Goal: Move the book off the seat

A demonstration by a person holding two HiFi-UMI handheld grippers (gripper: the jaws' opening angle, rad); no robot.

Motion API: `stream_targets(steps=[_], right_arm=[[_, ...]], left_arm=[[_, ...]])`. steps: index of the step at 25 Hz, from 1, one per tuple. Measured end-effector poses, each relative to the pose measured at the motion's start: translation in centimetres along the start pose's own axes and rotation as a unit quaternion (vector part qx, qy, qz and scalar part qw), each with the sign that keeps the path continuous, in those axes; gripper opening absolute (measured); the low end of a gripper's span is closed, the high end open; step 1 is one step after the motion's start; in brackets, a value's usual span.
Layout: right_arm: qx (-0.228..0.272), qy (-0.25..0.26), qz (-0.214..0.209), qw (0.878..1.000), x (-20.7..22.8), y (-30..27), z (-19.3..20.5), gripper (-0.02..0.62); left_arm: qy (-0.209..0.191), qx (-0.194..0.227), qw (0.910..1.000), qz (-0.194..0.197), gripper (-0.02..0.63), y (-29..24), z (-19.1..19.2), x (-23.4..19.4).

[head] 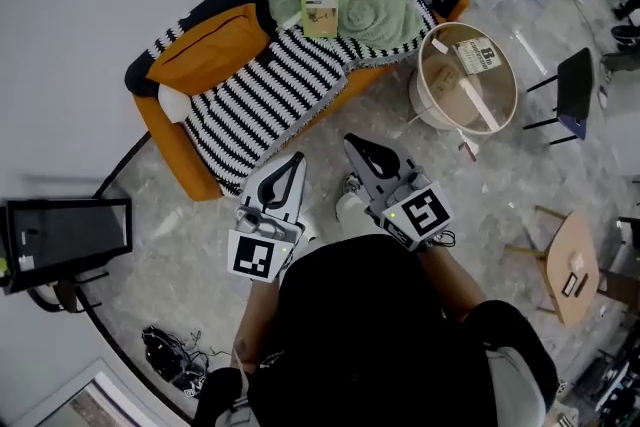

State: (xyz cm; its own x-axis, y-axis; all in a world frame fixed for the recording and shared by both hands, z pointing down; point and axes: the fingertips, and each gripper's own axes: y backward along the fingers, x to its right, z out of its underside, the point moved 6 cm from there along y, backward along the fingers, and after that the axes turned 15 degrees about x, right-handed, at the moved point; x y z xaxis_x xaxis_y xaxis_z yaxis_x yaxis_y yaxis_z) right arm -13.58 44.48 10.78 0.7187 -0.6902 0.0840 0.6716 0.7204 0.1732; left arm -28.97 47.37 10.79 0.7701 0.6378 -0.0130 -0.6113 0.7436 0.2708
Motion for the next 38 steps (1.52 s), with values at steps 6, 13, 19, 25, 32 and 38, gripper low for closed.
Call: stream_targets(steps=[6,13,19,25,32,38], right_arm=[[0.013,-0.002,-0.027,1.0,6.9,-2.6,-0.9,0.015],[0.017,-0.004,-0.035,0.999,13.6,-4.3,-1.3,0.015],[0.015,0.003,-0.025,1.0,16.7,-5.6,-1.1,0.015],[0.0,0.005,0.019,1.0,21.4,-7.0,-0.2,0.015],[-0.027,-0.005,0.03,0.999,25.6,-12.8,1.1,0.015],[-0.044,-0.006,0.023,0.999,27.4,-18.4,2.6,0.015]], left_arm=[[-0.001,0.014,0.9996,-0.026,0.008,-6.7,1.1,-1.4],[-0.025,0.036,0.9986,-0.029,0.008,-12.9,2.1,-2.3],[-0.007,0.022,0.9996,-0.02,0.008,-16.3,4.7,-4.0],[0.004,0.015,0.9998,0.009,0.008,-20.9,7.0,-6.7],[0.025,0.008,0.9994,0.022,0.009,-26.5,8.8,-12.2],[0.043,0.005,0.9988,0.023,0.009,-29.4,10.5,-17.4]])
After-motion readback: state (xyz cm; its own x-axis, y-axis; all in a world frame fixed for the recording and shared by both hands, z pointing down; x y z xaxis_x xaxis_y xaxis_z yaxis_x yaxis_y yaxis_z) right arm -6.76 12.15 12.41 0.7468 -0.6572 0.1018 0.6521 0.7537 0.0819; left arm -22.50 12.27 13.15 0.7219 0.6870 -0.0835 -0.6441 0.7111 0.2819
